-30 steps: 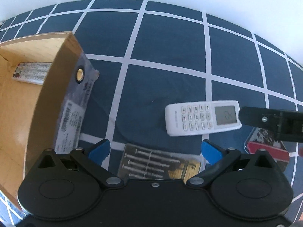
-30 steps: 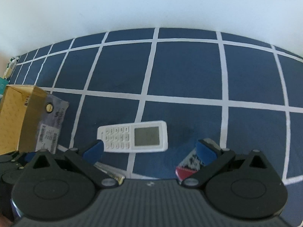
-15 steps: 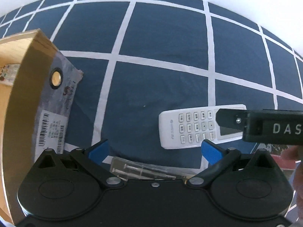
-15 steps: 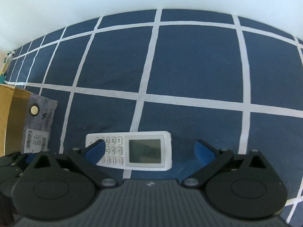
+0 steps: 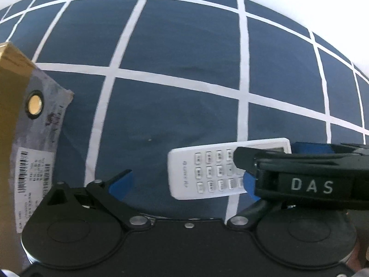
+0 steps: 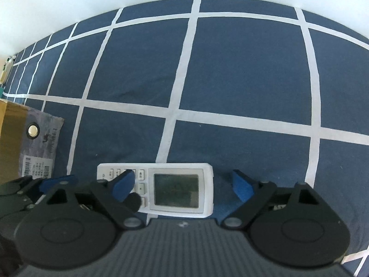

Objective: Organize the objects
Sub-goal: 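Close the right gripper on the white screen remote while the left gripper grips it too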

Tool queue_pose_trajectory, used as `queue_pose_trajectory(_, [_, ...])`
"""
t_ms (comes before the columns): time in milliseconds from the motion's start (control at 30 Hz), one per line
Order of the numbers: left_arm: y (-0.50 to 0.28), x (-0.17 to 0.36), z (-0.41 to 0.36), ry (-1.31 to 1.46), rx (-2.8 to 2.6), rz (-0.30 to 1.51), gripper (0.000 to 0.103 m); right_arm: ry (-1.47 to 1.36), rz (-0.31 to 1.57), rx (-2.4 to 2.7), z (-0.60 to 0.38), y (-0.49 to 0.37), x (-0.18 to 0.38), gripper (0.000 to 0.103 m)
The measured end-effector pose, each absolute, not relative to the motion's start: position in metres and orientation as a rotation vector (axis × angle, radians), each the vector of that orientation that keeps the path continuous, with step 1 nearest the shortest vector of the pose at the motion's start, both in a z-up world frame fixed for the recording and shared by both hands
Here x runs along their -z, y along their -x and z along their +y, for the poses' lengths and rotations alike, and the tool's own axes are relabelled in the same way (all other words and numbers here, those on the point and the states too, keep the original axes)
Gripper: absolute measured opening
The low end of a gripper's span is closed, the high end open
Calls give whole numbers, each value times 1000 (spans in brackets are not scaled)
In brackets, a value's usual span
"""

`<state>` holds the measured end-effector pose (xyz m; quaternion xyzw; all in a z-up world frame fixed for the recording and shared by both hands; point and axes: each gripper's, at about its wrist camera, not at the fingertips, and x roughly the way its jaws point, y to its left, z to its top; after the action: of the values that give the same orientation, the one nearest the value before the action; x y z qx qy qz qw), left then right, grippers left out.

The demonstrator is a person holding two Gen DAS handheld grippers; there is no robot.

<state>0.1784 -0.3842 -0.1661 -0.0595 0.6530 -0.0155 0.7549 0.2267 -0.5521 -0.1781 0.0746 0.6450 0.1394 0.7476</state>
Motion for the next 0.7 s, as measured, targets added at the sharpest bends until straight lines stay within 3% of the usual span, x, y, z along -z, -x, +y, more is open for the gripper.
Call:
queue_pose_trajectory(333, [-180, 170, -386, 201, 98, 1427, 86, -147, 1430, -314, -547, -227, 175, 69])
queue_pose_trajectory(700, [-178, 168, -386, 183, 114, 1412, 80, -158, 1423, -300, -545, -223, 175, 68])
